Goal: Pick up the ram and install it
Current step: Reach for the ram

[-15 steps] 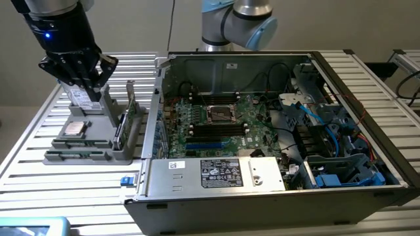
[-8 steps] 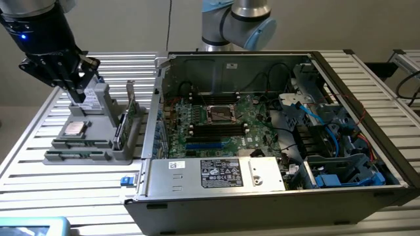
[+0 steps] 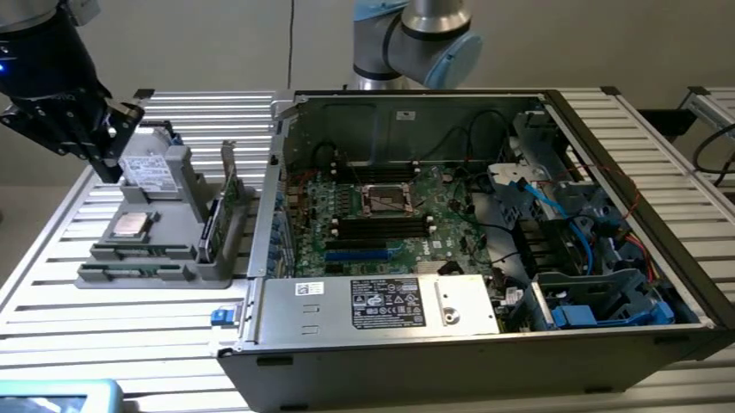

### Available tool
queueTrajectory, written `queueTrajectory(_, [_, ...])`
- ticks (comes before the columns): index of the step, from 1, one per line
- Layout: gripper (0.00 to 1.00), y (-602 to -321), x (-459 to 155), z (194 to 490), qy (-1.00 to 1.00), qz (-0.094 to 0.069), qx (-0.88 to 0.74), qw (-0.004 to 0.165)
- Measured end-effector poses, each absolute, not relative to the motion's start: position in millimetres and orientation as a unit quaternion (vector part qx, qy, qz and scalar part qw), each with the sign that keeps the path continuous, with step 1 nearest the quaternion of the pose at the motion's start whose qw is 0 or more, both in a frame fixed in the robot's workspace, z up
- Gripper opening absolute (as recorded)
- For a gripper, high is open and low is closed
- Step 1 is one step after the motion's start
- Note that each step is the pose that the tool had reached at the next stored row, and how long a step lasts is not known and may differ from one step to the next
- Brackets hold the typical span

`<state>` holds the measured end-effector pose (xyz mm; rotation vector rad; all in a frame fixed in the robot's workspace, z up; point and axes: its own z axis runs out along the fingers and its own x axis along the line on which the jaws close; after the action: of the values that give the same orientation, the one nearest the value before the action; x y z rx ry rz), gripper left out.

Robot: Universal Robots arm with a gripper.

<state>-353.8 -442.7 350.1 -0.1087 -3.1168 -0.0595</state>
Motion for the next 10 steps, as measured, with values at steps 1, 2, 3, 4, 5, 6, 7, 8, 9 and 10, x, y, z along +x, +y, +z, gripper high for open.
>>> queueTrajectory(1, [0.11,-442.7,-356.0,349.8,-0.999,-0.019,-0.035,0.011])
queueTrajectory(2, [0.11,-442.7,-357.9,349.2,-0.999,-0.018,-0.034,0.011])
queueTrajectory(3, [0.11,-442.7,-359.2,348.5,-0.999,-0.018,-0.034,0.011])
queueTrajectory(4, [0.11,-442.7,-360.0,347.4,-0.999,-0.018,-0.034,0.011])
queueTrajectory(5, [0.11,-442.7,-360.6,346.4,-0.999,-0.018,-0.033,0.011])
queueTrajectory(6, [0.11,-442.7,-361.3,345.2,-0.999,-0.017,-0.033,0.012])
queueTrajectory(7, [0.11,-442.8,-361.8,344.0,-0.999,-0.017,-0.033,0.012])
queueTrajectory(8, [0.11,-442.8,-362.1,342.8,-0.999,-0.017,-0.032,0.012])
queueTrajectory(9, [0.11,-442.8,-362.5,341.4,-0.999,-0.017,-0.032,0.012])
queueTrajectory(10, [0.11,-442.8,-362.8,339.8,-0.999,-0.017,-0.032,0.012])
